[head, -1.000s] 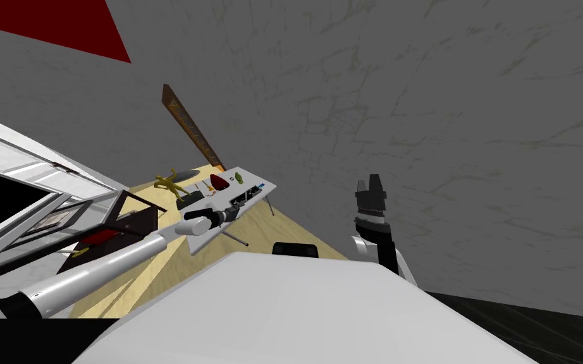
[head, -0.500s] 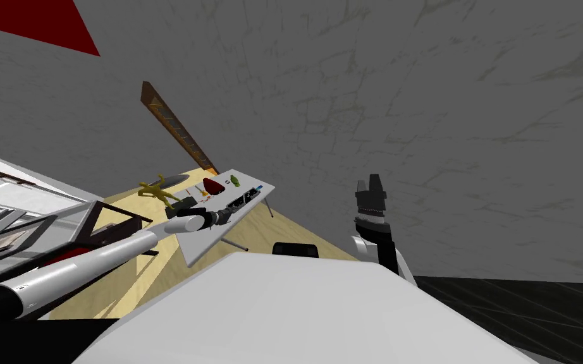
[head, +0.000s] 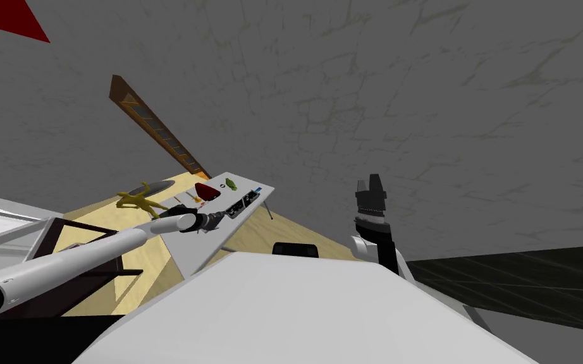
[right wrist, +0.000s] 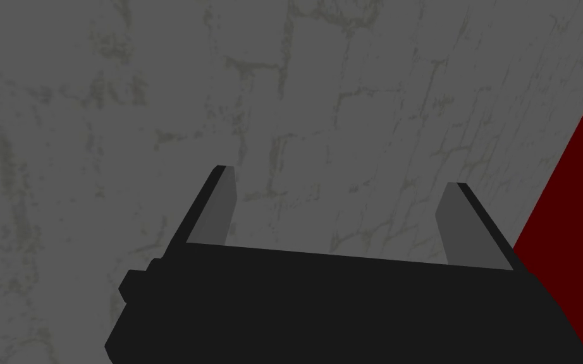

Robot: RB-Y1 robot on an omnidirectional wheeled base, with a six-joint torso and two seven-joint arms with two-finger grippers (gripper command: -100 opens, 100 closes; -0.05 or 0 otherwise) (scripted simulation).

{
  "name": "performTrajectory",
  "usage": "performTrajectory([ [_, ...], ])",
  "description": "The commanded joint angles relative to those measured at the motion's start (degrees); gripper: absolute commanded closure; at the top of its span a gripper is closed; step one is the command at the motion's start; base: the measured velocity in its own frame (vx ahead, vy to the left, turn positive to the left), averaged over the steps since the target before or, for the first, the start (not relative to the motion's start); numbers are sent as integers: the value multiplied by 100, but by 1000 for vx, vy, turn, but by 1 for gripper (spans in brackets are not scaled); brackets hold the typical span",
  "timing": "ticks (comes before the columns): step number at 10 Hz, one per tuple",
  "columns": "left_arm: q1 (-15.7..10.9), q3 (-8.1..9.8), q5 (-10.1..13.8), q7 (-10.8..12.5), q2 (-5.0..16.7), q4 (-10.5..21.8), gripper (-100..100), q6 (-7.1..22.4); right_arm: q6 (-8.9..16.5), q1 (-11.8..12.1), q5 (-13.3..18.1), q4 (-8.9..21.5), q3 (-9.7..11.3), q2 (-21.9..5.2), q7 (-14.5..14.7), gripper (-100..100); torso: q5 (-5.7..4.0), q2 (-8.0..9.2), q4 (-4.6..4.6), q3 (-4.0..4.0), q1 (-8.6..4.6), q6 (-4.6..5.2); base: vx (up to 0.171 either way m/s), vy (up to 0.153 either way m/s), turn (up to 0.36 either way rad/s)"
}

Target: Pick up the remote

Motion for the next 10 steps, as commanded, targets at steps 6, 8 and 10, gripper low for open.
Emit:
performTrajectory([
  [6, -190, -487, 787, -737, 260, 896, -100, 922, 0, 0, 0, 0, -1, -1, 0, 0, 5, -5, -1, -3, 23, -1, 3, 151, -164],
  [8, -253, -758, 1108, -1029, 317, 1251, -100, 1311, 0, 1, 0, 0, -1, 0, 0, 0, 5, -9, -2, -5, 7, -2, -3, 143, -200],
  [10, -279, -998, 1358, -1254, 302, 1508, -100, 1638, 0, 1, 0, 0, -1, -1, 0, 0, 7, -4, -1, -2, 22, -5, -2, 187, -179],
])
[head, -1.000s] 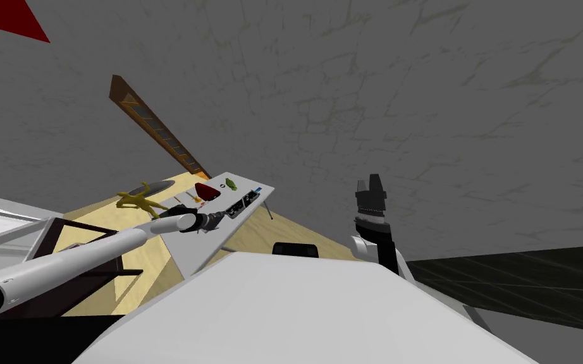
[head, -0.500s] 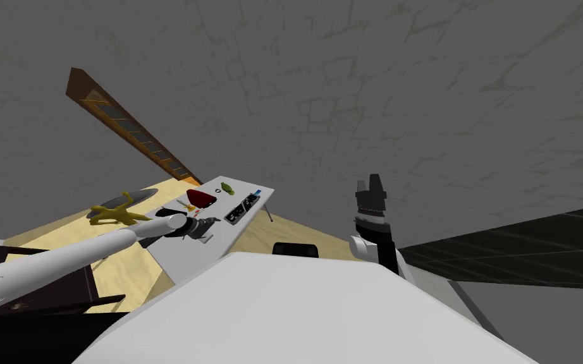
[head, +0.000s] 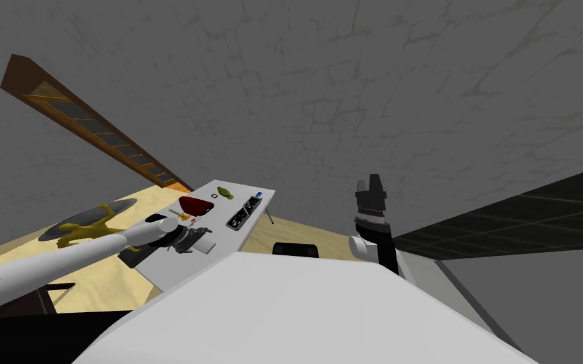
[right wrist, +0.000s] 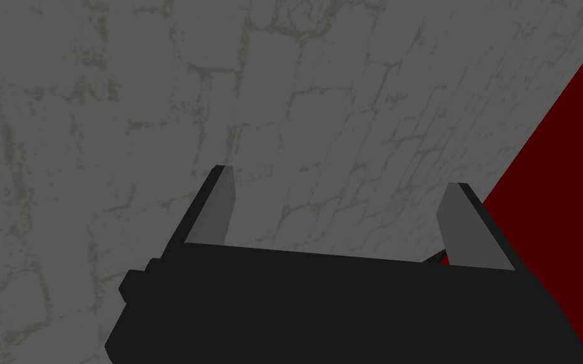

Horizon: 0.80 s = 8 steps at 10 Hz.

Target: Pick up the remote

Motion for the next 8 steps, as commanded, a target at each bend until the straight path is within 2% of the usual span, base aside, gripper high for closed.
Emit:
performTrajectory([
  [1, 15, -173, 175, -102, 21, 99, -100, 217, 0, 0, 0, 0, 0, 0, 0, 0, 0, 0, 0, 0, 0, 0, 10, 158, -155],
  [3, 23, -340, 320, -228, -39, 228, -100, 392, 0, 0, 0, 0, 0, 0, 0, 0, -3, -7, -2, -4, -12, 0, 26, 135, -124],
  [4, 50, -267, 302, -186, 17, 162, -100, 321, 0, 1, 0, 0, 0, 1, 0, 0, -4, -12, -3, -7, -23, 0, 11, 48, -24],
  [5, 49, -274, 314, -211, 15, 176, 0, 350, 0, 1, 0, 0, 1, 1, 0, 0, -9, -9, -2, -6, -48, -2, 2, 11, 2],
  [6, 52, -235, 135, -151, -164, 252, -100, 286, 0, 1, 0, 0, 1, 2, 0, 0, -14, -6, -1, -4, -64, -1, -3, 12, -25],
  [8, 55, -196, -43, -93, -343, 329, -100, 226, 0, 0, 0, 0, 1, 2, 0, 0, -14, -1, -1, -1, -68, -1, -10, 13, -21],
])
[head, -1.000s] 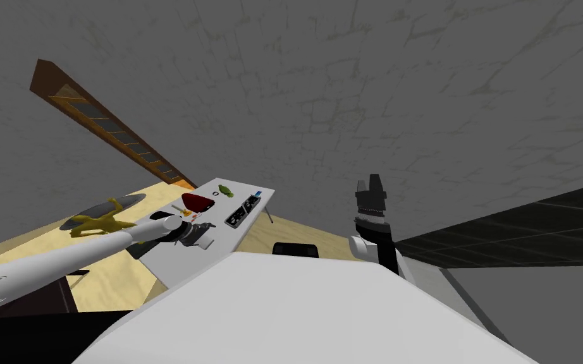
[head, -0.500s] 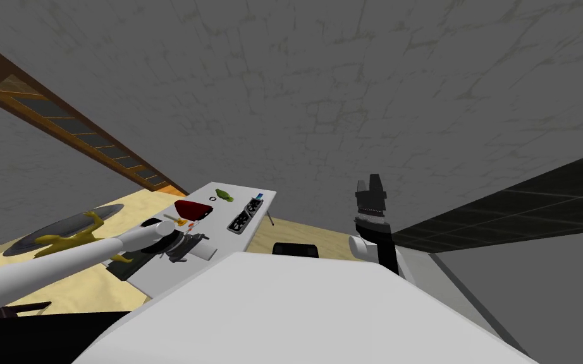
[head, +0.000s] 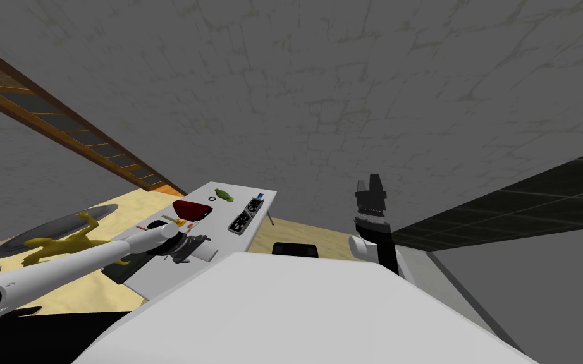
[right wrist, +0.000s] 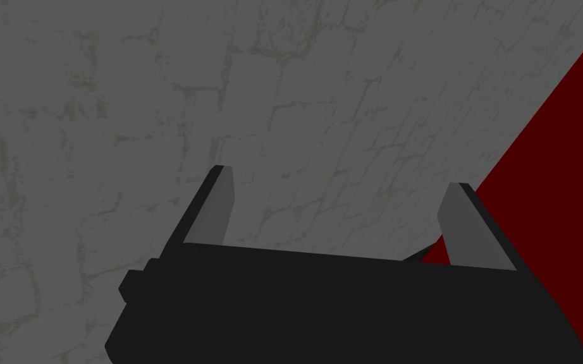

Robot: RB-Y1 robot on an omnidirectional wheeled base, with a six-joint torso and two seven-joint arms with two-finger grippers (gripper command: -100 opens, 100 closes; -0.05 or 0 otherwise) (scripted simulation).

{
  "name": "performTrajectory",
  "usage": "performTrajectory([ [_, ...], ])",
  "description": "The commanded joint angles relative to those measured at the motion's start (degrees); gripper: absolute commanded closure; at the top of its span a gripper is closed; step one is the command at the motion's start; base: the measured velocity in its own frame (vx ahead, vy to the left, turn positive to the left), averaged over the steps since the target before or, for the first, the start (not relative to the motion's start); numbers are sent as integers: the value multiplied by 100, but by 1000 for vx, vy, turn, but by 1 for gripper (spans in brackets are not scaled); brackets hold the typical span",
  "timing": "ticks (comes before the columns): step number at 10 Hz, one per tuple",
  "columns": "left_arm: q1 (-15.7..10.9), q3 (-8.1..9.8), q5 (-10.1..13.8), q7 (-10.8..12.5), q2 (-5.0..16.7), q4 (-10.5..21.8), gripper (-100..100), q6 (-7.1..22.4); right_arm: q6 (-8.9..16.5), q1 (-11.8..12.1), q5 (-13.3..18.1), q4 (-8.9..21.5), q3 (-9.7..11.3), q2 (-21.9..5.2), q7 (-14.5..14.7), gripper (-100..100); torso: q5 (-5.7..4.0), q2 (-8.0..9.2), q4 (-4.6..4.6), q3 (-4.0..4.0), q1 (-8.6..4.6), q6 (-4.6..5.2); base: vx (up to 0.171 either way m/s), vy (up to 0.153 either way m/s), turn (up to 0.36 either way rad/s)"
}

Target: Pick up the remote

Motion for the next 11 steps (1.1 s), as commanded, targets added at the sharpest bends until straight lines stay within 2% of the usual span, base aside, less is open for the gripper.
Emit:
performTrajectory([
  [1, 0, 0, 0, 0, 0, 0, -100, 0, 0, 0, 0, 0, 0, 0, 0, 0, 0, 0, 0, 0, 0, 0, -5, 4, -5],
  [2, -1, 2, -12, 7, -12, 7, 100, -7, 0, 0, 0, 0, 0, 0, 0, 0, -2, -1, 0, 0, -3, 0, 0, 0, 0],
  [6, 4, 0, -9, 12, -10, 10, 100, -5, 0, 0, 0, 0, 0, 0, 0, 0, -1, -6, 0, -2, -5, 6, 0, 0, 0],
  [7, 4, -1, -10, 10, -10, 9, 0, -4, 0, 0, 0, 0, 0, 0, 0, 0, -1, -6, 0, -3, -5, 5, 0, 0, 0],
  [8, -1, -26, 158, -62, 151, -52, 100, 54, 0, 0, 0, 0, 0, 0, 0, 0, -2, -6, 0, -3, -5, 5, 8, -11, 20],
  [9, -2, -50, 265, -97, 259, -98, 100, 91, 0, 0, 0, 0, 0, 0, 0, 0, -6, -8, 2, -3, -10, 4, 12, -17, 24],
  [10, 16, -33, 198, -57, 207, -96, 100, 56, 0, 0, 0, 0, 0, 0, 0, 0, -7, -8, 1, -3, -15, 2, 5, -7, 8],
  [11, 17, -33, 213, -68, 220, -100, 0, 60, 0, 0, 0, 0, 0, 0, 0, 0, -4, -7, 0, -3, -12, 4, 0, 0, 0],
])
